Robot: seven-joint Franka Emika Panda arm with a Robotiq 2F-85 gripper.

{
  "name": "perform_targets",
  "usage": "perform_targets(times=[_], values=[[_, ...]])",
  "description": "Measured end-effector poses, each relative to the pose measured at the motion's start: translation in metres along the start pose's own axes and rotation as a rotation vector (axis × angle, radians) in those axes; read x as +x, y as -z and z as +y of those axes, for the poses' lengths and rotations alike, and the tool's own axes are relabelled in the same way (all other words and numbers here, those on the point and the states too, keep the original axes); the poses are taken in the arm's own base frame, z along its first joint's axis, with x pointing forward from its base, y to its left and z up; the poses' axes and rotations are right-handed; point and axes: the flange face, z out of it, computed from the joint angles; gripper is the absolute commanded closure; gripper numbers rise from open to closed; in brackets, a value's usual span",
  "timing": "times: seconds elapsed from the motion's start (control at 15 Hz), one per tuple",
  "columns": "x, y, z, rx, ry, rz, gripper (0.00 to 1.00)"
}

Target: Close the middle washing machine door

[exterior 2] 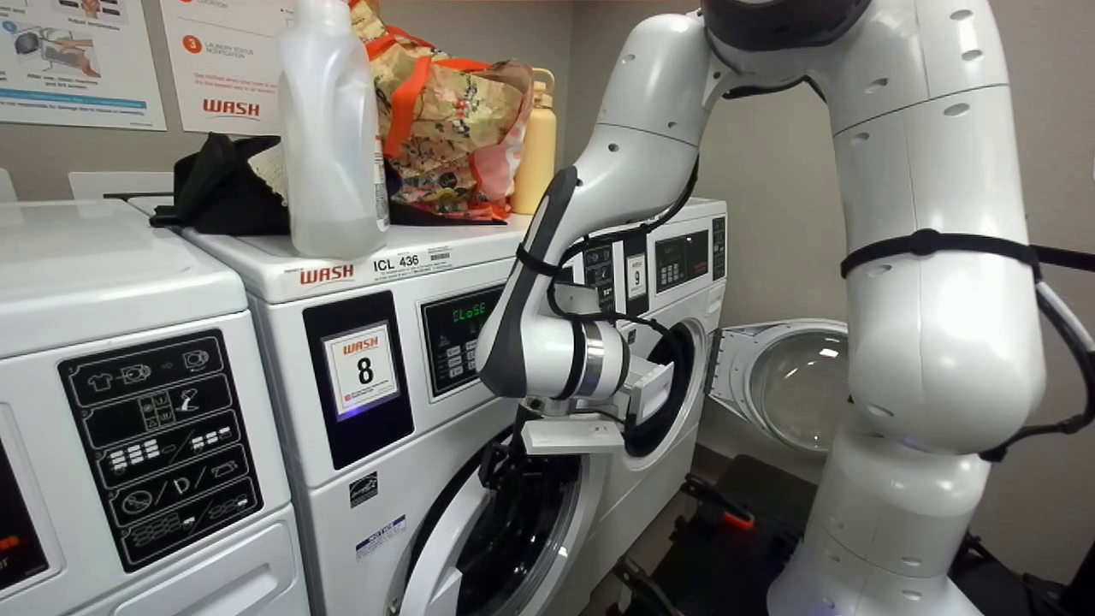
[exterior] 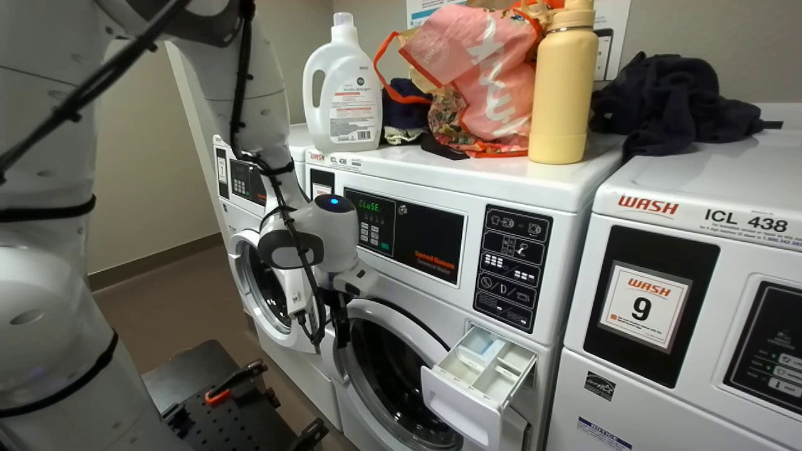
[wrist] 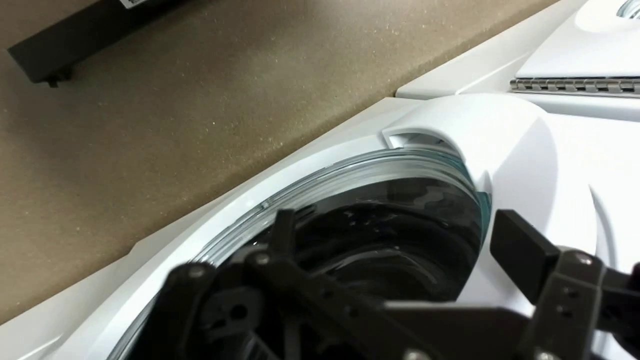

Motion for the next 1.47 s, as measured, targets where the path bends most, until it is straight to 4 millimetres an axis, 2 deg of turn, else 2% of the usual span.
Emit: perform_targets(times=[0.33,0.6,1.13,1.47], values=[[0.010,-0.014,-0.006,-0.018,0.006,0.072,0.00],[0.007,-0.019,-0.012,-0.029,0.025,0.107,0.00],[0.002,-0.014,-0.012,-0.018,0.025,0.108,0.00],[-0.019,0.003,0.010,-0.047,0.027,0.046,0.00]])
